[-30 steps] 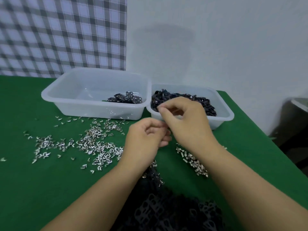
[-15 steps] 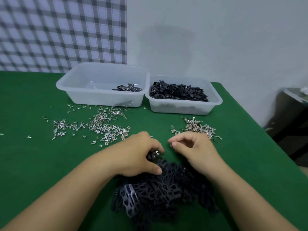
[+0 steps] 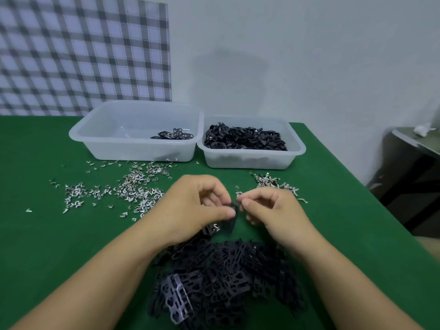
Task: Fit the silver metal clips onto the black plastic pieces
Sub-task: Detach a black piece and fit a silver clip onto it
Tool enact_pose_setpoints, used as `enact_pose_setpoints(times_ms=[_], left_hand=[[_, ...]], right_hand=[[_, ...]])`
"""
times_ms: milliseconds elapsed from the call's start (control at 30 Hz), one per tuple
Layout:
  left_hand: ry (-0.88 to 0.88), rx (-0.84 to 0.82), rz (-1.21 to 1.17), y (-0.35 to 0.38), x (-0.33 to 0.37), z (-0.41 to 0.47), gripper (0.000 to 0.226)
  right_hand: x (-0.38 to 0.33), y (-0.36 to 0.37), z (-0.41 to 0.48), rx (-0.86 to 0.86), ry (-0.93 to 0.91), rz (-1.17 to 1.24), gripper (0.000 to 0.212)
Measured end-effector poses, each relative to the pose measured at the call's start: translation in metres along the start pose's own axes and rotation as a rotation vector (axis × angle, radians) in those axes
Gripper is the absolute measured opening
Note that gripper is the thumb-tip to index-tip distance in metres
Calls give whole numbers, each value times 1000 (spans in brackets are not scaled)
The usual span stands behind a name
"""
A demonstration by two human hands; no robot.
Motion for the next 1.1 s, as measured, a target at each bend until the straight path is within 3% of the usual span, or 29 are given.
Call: enact_pose_setpoints(times_ms=[100, 167, 267, 433, 533, 633, 767, 867, 967, 1100], left_hand=[[269, 270, 375, -14, 31, 3, 18], [447, 307, 577, -3, 49, 3, 17], [570, 341, 583, 3, 55, 8, 13], [369, 392, 333, -15, 25, 31, 26], [154, 424, -22, -28, -7, 41, 35], [-18, 333, -328, -19, -37, 50, 28], [-32, 345, -416, -15, -52, 52, 9], [-29, 447, -439, -26, -64, 51, 10], [-15, 475, -447, -29, -70, 51, 14], [-1, 473, -453, -29, -72, 51, 16]], right_hand=[[-9, 2, 9, -50, -23, 133, 18], [-19, 3, 17, -76, -48, 204, 21], [-29, -5, 29, -30, -89, 203, 14], [-21, -27, 46, 123, -58, 197, 8], [-15, -37, 54, 198, -66, 123, 10], [-8, -27, 59, 181, -99, 45, 10], [0, -14, 63, 137, -128, -18, 16], [3, -26, 65, 221, -134, -295, 13], [7, -23, 67, 175, -93, -602, 16], [12, -10, 69, 90, -56, -698, 16]])
Point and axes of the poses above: each hand's wrist, its own z-axis towards the middle knuckle, its own y-axis out of the palm, x = y × z, the point moved 10 cm from there along z, towards the middle knuckle, and after that the axes turned 11 degrees about -z, right-handed, at the moved point
